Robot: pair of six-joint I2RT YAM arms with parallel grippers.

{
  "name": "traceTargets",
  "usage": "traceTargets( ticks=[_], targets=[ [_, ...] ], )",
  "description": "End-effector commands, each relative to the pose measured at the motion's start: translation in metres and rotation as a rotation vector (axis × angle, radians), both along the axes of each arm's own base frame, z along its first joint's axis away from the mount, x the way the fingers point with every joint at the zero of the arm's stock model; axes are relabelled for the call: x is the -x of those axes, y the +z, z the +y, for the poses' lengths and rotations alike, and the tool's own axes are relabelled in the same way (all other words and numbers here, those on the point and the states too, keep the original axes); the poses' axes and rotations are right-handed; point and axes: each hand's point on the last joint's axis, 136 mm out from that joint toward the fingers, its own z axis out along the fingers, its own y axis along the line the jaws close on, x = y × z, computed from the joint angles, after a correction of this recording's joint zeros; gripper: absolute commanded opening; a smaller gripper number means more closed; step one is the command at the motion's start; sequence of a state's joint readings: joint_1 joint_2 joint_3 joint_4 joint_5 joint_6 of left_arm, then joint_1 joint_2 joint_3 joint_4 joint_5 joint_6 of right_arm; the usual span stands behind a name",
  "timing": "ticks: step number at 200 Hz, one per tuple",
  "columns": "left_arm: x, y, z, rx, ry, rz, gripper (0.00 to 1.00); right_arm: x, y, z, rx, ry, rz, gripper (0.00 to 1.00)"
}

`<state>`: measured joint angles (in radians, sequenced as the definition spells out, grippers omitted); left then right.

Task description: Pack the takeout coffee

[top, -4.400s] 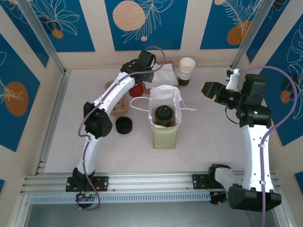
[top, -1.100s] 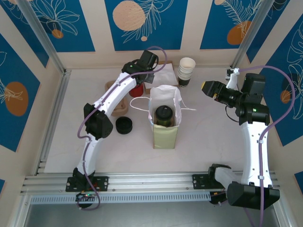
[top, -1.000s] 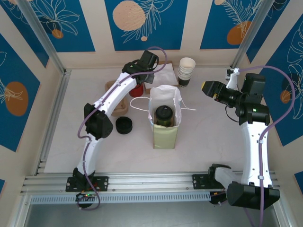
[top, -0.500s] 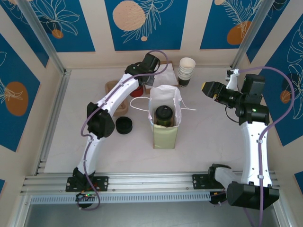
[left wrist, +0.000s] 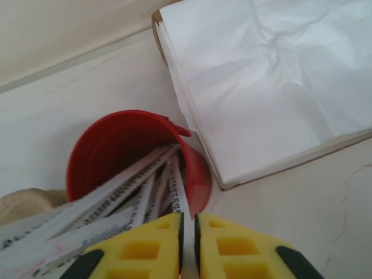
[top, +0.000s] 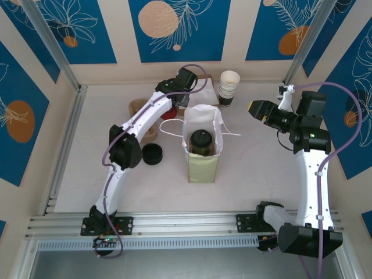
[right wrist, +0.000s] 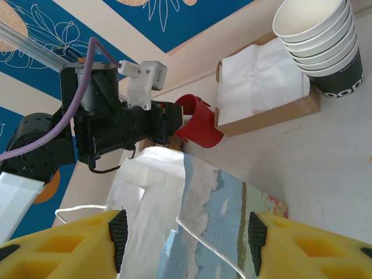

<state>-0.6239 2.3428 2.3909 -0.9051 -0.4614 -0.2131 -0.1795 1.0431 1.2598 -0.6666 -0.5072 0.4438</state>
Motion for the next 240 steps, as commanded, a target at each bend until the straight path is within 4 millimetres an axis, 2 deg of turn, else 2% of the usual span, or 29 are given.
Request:
traceTargets(
  ticks=[1,45,83,111,164,189,215,240],
  targets=[
    [0.002,0.017,0.001,0.001,-0.003,-0.033,0.11,0.009,0.002,0.003,-0.008,0.022,-0.01,0.59],
    [0.009,0.061,0.006,0.016,-0.022,-0.095,0.07,0.01,0.004,0.003,-0.009,0.021,-0.016,0.59],
    [0.024,0.109,0.015,0.038,-0.047,-0.145,0.07,0.011,0.006,0.004,-0.013,0.022,-0.018,0.59],
    [0.046,0.149,0.022,0.062,-0.079,-0.183,0.07,0.012,0.008,0.005,-0.016,0.025,-0.023,0.59],
    [0.098,0.223,0.032,0.156,-0.17,-0.263,0.07,0.008,0.005,0.005,-0.029,0.024,-0.019,0.59],
    [0.115,0.247,0.038,0.209,-0.193,-0.301,0.08,0.005,0.004,0.006,-0.047,0.031,-0.011,0.59],
    [0.125,0.261,0.041,0.242,-0.216,-0.321,0.08,0.002,0.003,0.007,-0.058,0.035,-0.005,0.59],
    [0.148,0.283,0.038,0.333,-0.279,-0.323,0.08,0.002,0.003,0.006,-0.056,0.034,-0.006,0.59]
  ],
)
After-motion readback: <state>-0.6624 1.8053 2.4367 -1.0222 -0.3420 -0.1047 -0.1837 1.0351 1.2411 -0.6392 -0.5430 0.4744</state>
